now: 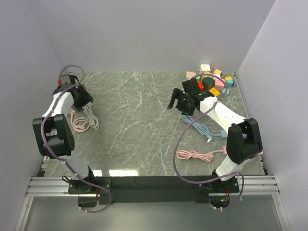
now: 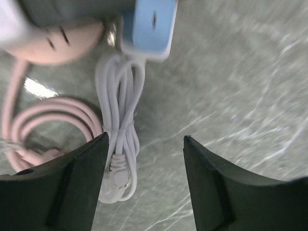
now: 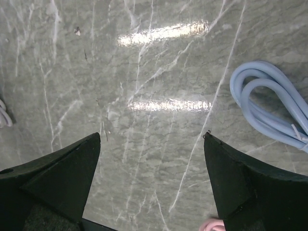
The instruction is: Pull the plug off the socket
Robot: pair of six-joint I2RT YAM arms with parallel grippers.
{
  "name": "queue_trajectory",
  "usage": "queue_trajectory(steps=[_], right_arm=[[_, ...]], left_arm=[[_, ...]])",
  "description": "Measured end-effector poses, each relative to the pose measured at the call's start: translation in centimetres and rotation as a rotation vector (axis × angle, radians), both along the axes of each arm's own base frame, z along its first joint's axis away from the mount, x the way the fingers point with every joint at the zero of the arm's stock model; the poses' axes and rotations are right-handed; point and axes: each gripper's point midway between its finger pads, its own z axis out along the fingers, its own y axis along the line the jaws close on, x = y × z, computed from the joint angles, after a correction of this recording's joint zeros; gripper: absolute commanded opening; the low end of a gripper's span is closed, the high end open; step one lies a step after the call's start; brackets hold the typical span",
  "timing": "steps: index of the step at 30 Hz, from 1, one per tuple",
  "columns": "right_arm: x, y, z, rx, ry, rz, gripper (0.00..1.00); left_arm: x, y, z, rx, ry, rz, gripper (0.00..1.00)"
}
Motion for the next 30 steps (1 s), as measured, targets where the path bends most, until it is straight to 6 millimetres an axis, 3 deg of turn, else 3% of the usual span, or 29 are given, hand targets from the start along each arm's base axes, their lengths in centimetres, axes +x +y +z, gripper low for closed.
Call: queue_trajectory(steps=[6, 9, 16, 19, 24, 28, 30], right_arm=[[1.3, 1.1, 0.4, -0.008, -0.001, 0.024, 0.93], [1.8, 1.3, 1.1, -0.007, -0.02, 0.034, 0.94], [1.5, 1.2, 1.0, -0.018, -0.009, 0.043, 0.94], [1.3, 1.1, 0.9, -0.023, -0.003, 0.048, 0.94], [1.0, 1.2, 0.6, -0.023, 0.011, 0.064, 0.94], [1.1, 1.5, 0.1, -0.024, 0.026, 0.073, 0.94], [1.1, 1.5, -0.2, -0.025, 0.036, 0.076, 0.93]], left_arm=[[-1.0, -3.8, -4.5, 0.015, 0.125, -0.086, 0.65], [-1.4, -4.0, -6.2, 0.038, 0.169, -0.079, 0.65], [-1.3, -3.3, -5.8, 0.08, 0.164, -0.023, 0.71], [-1.5, -2.8, -4.5, 0.112, 0.137, 0.0, 0.76], [-1.7, -1.1, -2.3, 0.153, 0.093, 0.053, 0.76], [-1.7, 0.2, -3.7, 0.152, 0.133, 0.073, 0.72], [-1.4, 0.6, -5.2, 0.15, 0.17, 0.07, 0.64]])
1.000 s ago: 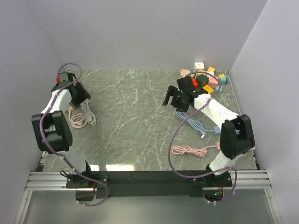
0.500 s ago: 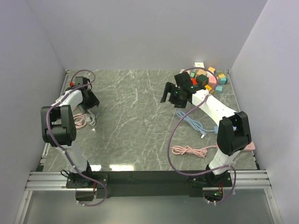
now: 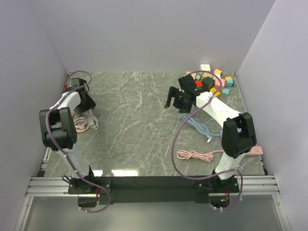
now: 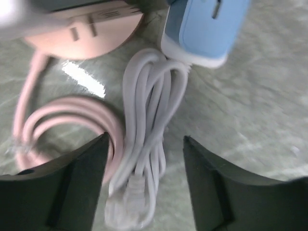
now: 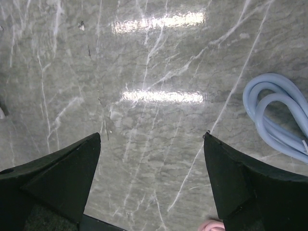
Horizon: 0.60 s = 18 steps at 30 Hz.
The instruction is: Pull the plug off the socket
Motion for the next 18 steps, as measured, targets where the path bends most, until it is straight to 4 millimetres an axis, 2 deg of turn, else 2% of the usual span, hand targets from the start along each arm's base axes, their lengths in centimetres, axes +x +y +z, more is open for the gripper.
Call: queue_trajectory(steps=[4, 5, 7, 8, 11, 13, 14, 16, 18], right_arm=[[-0.1, 0.2, -0.1, 0.006, 0.004, 0.01, 0.9], [-0.1, 0.2, -0.1, 0.006, 0.004, 0.014, 0.89], [-0.2, 0.3, -0.1, 0.007, 0.006, 0.017, 0.88], [-0.2, 0.3, -0.1, 0.006, 0.005, 0.018, 0.88], [-0.2, 0.3, -0.1, 0.005, 0.005, 0.019, 0.86], [-0.2, 0.3, -0.1, 0.005, 0.005, 0.018, 0.86], [-0.2, 0.3, -0.1, 0.005, 0.005, 0.018, 0.85], [-0.2, 0.2, -0.1, 0.005, 0.005, 0.017, 0.85], [-0.1, 0.3, 0.2, 0.005, 0.004, 0.017, 0.85]], left_arm=[[0.7, -0.2, -3.4, -0.024, 0.069, -0.025, 0.49], [0.7, -0.1, -3.8, -0.02, 0.083, -0.031, 0.41], [1.3, -0.4, -3.5, -0.034, 0.069, -0.047, 0.35], [1.5, -0.5, -3.5, -0.041, 0.065, -0.053, 0.26], [1.9, -1.0, -3.6, -0.06, 0.055, -0.083, 0.14], [2.2, -1.7, -3.5, -0.07, 0.045, -0.129, 0.11], [2.5, -2.3, -3.5, -0.072, 0.039, -0.154, 0.1], [2.9, -4.8, -3.5, -0.079, 0.032, -0.231, 0.08], [3.1, -9.1, -3.7, -0.1, 0.021, -0.338, 0.08]])
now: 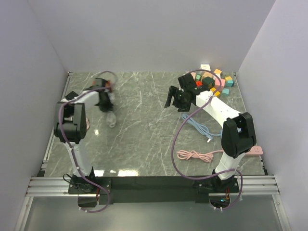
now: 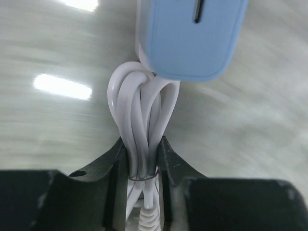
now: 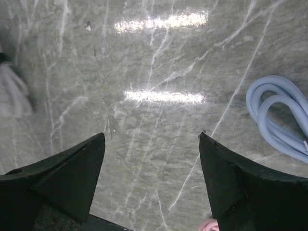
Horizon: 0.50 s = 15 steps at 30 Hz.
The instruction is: Pull the plug off the socket
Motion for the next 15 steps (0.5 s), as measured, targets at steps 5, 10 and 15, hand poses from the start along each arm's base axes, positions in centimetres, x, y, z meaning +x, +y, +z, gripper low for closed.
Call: queue_trajectory(steps=[5, 10, 15], right_arm=[[1.2, 0.4, 1.0, 0.006, -0.024, -0.005, 0.85], [1.5, 0.3, 0.8, -0.003, -0.02, -0.022, 0.88], [1.5, -0.1, 0.3, -0.018, -0.001, -0.057, 1.0]], left_arm=[[-2.3, -13.0, 0.0, -0.126, -0.052, -0.305, 0.08], [-9.0, -21.3, 0.0, -0.298, -0.017, -0.499, 0.08], [-13.9, -22.7, -0.3, -0.37, 0.012, -0.518, 0.07]])
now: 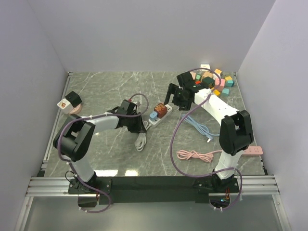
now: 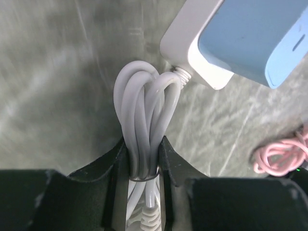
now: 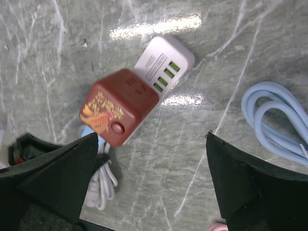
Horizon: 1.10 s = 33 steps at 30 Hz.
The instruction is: Pull the plug off the socket
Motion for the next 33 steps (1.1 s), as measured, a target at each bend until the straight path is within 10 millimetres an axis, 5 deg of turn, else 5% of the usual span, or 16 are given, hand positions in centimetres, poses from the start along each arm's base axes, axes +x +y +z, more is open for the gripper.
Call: queue_trajectory(steps=[4, 13, 19, 23, 24, 29, 33], right_arm=[[0.1, -0.2, -0.1, -0.002, 0.004, -0.036, 1.0], [-0.5, 1.3, -0.1, 0.053, 0.042, -0.122, 1.0], [-1.1, 4.5, 1.4, 0.077, 0.059, -0.135, 1.0], [-0.1, 7.2, 2.1, 0.099, 0.046, -0.129, 1.0], [-0.1, 7.6, 1.8, 0.098, 0.054, -0.128, 1.0], [-0.5, 8.3, -2.7, 0.033, 0.164, -0.161, 1.0], [-1.0, 7.9, -6.0, -0.034, 0.242, -0.19, 0.97]], left_arm=[[-1.7, 0.2, 0.1, -0.04, 0.003, 0.041, 0.1], [-4.9, 0.6, 1.9, -0.047, 0.029, 0.086, 0.99], [-7.6, 2.0, 2.8, 0.026, 0.075, 0.079, 0.99], [-7.1, 3.0, 6.4, 0.015, 0.002, 0.113, 0.99], [-6.4, 3.0, 8.8, -0.023, -0.056, 0.128, 0.99], [-2.9, 5.3, 14.4, -0.108, -0.196, 0.235, 1.0], [-1.1, 8.4, 14.8, -0.097, -0.215, 0.323, 0.99]])
